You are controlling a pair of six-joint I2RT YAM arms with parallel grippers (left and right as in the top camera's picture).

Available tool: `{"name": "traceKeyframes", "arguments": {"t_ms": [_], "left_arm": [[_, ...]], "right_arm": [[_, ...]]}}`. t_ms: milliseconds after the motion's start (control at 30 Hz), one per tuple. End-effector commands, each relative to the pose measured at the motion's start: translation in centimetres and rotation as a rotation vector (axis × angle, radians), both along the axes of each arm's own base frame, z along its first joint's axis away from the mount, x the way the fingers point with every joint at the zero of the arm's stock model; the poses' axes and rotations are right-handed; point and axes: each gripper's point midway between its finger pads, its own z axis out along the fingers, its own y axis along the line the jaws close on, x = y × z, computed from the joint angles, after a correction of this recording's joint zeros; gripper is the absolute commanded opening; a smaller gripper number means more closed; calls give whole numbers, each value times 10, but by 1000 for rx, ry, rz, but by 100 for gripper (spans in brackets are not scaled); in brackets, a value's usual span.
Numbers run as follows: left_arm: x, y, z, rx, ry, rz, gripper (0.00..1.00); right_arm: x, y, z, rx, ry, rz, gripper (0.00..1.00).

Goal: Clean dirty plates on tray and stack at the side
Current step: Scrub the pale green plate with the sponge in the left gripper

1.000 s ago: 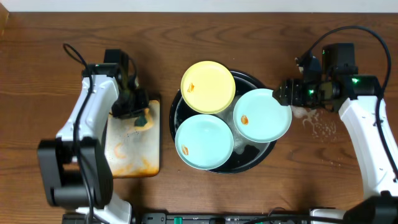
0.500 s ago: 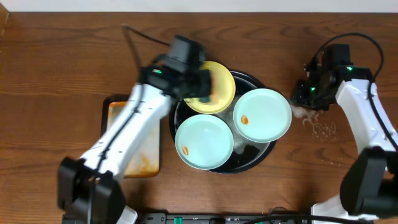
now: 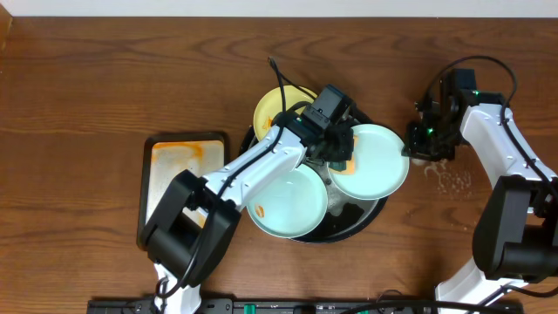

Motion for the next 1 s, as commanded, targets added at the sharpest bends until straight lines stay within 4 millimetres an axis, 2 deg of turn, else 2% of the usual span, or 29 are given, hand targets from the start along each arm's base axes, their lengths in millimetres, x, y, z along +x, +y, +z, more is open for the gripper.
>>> {"name": "traceKeyframes", "arguments": {"t_ms": [0,200,267,467,700,867,967], "left_arm": [[4,-1,-1,-11,9,28,7],[6,-5,3,-36,5,28,7],[6,-8,4,-50,8,28,8],[8,-13,1,-59,-2,24,8],[-13,-34,-20,-85,94,7,7],[-14,-31,-41,-50,125,20,8],[-10,-22,-62,18,118,44,8]], "right_arm": [[-4,4,-4,-14,7,60,25],[-6,5,-20,-10,-15,66,22],[-5,13,-23,32,-38,98,20],[-2,13,-24,36,-50,80,13],[-2,13,-24,36,-46,78,7],[-2,13,-24,34,-42,55,5],[-2,13,-24,35,-43,55,3]]}}
